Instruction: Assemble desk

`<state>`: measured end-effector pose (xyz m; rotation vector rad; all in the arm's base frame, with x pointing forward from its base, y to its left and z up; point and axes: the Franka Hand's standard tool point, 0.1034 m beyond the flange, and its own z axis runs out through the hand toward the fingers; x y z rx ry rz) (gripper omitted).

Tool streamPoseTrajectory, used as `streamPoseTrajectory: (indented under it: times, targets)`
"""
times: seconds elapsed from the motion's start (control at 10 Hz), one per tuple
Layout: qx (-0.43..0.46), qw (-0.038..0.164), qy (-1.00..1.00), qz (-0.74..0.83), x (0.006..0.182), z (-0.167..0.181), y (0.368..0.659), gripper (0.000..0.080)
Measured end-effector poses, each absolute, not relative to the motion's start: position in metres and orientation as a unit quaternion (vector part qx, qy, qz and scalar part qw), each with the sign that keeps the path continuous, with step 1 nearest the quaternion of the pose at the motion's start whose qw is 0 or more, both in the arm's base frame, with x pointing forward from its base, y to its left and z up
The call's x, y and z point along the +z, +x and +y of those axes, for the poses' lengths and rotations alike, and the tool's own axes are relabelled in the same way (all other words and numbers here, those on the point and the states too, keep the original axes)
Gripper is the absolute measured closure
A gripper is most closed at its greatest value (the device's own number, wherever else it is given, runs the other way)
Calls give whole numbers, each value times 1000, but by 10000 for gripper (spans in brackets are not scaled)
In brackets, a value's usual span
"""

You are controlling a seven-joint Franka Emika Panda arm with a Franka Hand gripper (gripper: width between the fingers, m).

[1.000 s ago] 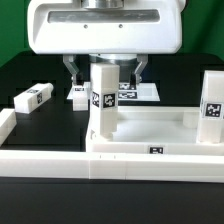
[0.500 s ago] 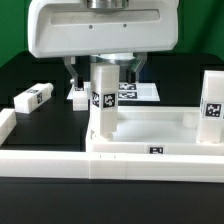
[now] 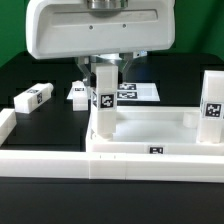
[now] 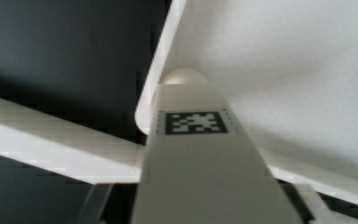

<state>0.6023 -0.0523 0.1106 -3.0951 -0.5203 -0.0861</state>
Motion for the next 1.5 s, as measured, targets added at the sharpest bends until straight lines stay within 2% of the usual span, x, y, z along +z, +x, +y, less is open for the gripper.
streamPoseTrajectory:
  times: [0.2, 1.1, 1.5]
  targets:
    - [-25, 5, -991, -130, 110, -53, 601, 511]
    - [-20, 22, -947, 321, 109, -57, 602, 509]
    - [-21, 24, -917, 398, 109, -56, 603, 509]
